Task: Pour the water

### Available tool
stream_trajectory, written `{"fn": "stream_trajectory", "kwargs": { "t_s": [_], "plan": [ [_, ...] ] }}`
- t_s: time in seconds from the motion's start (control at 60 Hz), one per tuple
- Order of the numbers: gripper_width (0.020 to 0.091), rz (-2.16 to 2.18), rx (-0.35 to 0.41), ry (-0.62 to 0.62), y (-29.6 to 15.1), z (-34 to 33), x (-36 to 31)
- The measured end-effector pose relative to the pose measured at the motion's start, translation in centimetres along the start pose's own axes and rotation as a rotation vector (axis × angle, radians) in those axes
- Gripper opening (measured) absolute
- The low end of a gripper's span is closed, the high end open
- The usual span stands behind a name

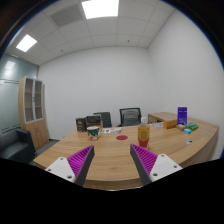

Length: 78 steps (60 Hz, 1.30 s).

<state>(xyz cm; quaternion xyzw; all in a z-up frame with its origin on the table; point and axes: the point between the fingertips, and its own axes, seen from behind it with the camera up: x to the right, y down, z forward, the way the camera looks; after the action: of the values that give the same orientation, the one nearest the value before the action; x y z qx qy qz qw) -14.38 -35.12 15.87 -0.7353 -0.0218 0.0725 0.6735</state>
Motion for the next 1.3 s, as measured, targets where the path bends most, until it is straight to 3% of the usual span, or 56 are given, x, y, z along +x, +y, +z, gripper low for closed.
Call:
{"fn": "stream_trajectory", "kwargs": {
  "t_s": [0.417,0.6,0.75,0.917,1.133,1.183,1.233,1.3],
  "plan": [
    [0.0796,0.004,-0.008,0.064,0.6,4.6,5.4],
    [0.0798,-0.047,-0.004,0.114,-0.2,11.7,11.0],
    [0.0798,-0.025,-0.053,0.129,1.0,19.0,15.3],
    [0.0801,-0.005,-0.100,0.092,2.4,24.8,17.2],
    [0.0801,-0.013,-0.088,0.073,3.0,28.9,17.6],
    [0.0771,-0.022,-0.090,0.065,3.2,29.6,17.0],
    [0.0600,-0.039,-0.085,0.073,3.2,30.1,17.4],
    [0.0546,-0.048,-0.062,0.085,3.1,30.2,17.5]
  ]
}}
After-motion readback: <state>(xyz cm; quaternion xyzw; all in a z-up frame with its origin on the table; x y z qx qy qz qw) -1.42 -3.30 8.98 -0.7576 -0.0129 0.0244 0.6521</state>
